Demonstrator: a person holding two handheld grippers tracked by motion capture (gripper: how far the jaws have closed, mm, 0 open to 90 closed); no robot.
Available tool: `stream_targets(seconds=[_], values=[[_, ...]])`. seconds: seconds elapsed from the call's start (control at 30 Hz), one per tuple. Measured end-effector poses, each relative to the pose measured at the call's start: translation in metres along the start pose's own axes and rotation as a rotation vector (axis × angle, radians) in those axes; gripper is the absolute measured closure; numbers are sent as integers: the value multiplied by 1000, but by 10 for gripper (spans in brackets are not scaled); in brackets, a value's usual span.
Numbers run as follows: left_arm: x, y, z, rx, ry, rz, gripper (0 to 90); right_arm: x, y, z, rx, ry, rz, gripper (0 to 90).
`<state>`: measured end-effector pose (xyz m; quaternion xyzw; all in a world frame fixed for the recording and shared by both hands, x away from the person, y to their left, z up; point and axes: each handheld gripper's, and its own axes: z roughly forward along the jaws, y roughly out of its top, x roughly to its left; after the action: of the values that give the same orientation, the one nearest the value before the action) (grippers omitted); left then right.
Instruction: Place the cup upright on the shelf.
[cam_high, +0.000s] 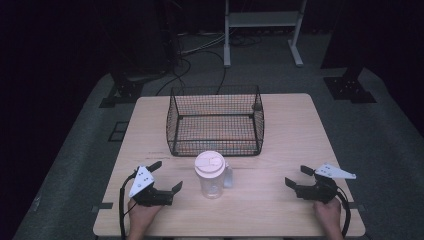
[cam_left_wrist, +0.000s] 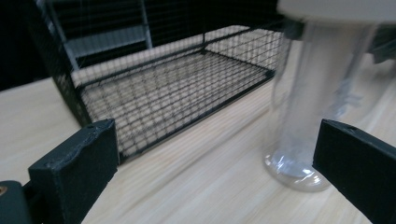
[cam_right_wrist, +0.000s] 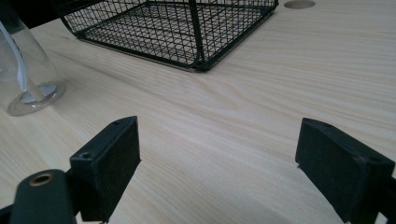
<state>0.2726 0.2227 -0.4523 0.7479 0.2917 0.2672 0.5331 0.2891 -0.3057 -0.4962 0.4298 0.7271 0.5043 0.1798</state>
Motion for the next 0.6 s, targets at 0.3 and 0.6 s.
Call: stream_targets(seconds=[0.3,0.6], values=[[-11,20,-4,-30,-70,35,0,0,0,0,-2,4,2,129],[-15,43,-8,-20,-177,41,0,-1,0,-1,-9,13,3,129]])
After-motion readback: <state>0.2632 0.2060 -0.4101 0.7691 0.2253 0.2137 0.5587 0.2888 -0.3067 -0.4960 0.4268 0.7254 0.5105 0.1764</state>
